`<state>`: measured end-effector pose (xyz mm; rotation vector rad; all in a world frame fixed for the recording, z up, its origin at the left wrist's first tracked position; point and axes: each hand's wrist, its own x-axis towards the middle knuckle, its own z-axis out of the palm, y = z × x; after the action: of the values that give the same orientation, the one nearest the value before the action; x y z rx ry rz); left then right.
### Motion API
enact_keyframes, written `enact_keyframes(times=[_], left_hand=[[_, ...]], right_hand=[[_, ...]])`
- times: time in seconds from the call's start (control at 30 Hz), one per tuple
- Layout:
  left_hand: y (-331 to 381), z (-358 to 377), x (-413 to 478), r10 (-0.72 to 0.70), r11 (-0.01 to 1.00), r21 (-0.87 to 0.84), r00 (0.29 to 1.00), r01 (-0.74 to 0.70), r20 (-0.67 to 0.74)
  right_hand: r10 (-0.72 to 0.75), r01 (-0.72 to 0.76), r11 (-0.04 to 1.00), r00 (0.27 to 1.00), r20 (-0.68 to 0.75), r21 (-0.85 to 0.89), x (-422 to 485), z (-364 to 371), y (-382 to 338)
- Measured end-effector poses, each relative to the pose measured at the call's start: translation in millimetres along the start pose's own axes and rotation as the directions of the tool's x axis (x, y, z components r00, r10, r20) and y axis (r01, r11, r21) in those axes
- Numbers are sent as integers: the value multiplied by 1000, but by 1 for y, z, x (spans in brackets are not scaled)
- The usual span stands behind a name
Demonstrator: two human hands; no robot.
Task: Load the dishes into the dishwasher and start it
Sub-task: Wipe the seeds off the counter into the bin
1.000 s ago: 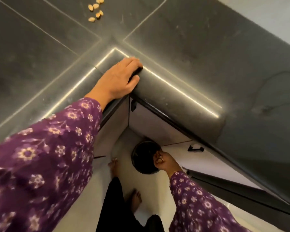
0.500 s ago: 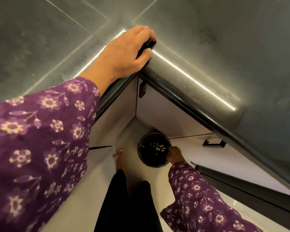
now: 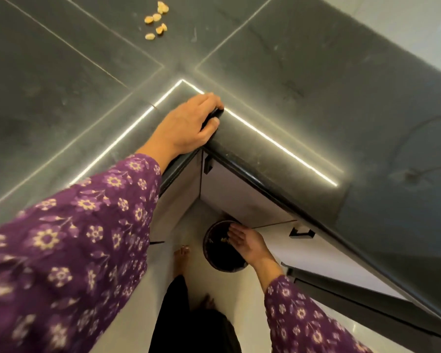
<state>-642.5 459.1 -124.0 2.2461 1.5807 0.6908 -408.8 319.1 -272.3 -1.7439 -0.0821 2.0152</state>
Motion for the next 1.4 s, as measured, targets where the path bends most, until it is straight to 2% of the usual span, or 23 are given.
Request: enact_keyframes(times=[0.13,0.23,0.3,0.37,0.43,0.57,0.67,0.77,0.9,1.03,1.17,1.27,1.4], left_hand=[[5,-3,-2,-17,1000,-13,1000,17,-14],[4,-7,-4,-96,994,-73,988,87,-120],[-4,-15,0,-225,969,-159,943,189,-247],[-20,-29,9,-326,942,-194,887,274,-326],[-40,-46,21,-371,927,-205,857,315,-359],[-84,-78,48,-430,901,-240,814,361,-391],[-115,-91,66,-473,880,-258,786,398,-398],[-135,-92,75,-506,861,-290,769,418,-391],[-147,-81,76,-472,880,-265,785,393,-401],[-151,-76,79,-400,916,-194,810,350,-429],[-156,-75,81,-422,906,-210,803,366,-422],[-156,-75,81,-426,904,-225,801,363,-420],[-156,-77,82,-445,894,-261,786,363,-430]], right_hand=[[-106,147,955,980,167,-258,-70,39,-24],[-180,307,853,932,313,-422,-119,71,-49],[-285,455,784,868,408,-422,-145,98,-74],[-433,608,721,769,470,-331,-156,131,-105],[-546,706,668,680,490,-235,-156,167,-142],[-648,773,616,607,460,-154,-129,236,-211],[-713,826,514,562,418,-234,-94,285,-252],[-764,836,369,522,381,-405,-59,327,-284],[-760,817,144,453,467,-559,-20,367,-316],[-690,776,-28,441,574,-630,11,408,-339],[-614,740,-214,406,676,-638,28,441,-354],[-508,725,-375,360,782,-577,31,445,-356],[-456,738,-432,316,832,-518,24,420,-335]])
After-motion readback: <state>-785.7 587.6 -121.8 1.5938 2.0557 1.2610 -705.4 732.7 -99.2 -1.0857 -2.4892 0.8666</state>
